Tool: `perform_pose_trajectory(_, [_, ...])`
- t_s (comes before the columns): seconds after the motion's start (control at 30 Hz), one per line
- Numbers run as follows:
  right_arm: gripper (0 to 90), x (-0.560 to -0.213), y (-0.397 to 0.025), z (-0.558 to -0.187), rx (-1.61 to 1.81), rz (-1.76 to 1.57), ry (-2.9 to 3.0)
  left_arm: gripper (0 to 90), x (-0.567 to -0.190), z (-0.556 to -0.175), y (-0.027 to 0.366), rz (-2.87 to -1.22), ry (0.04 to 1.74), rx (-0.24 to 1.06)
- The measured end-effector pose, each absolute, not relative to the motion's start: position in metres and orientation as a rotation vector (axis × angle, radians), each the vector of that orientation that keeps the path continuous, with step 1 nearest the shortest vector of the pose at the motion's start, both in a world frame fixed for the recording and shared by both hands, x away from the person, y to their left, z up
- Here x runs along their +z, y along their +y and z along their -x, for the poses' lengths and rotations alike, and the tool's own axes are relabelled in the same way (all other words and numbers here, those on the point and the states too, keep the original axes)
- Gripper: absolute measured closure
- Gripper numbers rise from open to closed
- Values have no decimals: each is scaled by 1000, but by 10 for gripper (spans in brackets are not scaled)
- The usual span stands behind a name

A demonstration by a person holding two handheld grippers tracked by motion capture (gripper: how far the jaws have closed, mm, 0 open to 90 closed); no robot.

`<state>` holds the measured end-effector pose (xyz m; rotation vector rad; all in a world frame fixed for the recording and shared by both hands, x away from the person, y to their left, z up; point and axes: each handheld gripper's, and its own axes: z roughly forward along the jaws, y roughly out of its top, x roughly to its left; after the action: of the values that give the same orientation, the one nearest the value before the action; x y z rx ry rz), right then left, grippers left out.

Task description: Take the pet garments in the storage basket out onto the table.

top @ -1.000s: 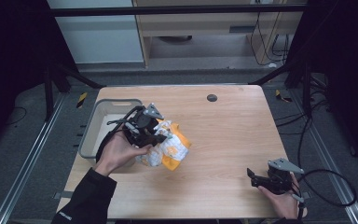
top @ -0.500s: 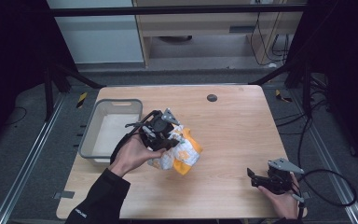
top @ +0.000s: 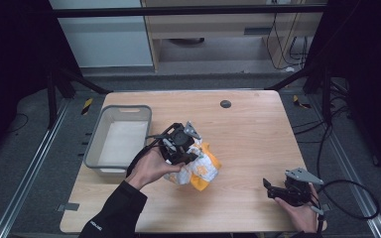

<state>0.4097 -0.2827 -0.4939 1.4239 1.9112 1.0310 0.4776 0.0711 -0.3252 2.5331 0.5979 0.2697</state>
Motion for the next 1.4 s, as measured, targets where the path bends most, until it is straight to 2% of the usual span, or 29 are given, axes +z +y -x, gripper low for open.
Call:
perform_pose_trajectory(0.97, [102, -494, -285, -410, 1030, -1413, 1905, 770, -378, -484, 38, -2590, 537, 220])
perform_pose_trajectory(1.4, [100, -494, -285, -410, 1034, -1418, 1903, 731, -399, -483, 31, -2626, 523, 191])
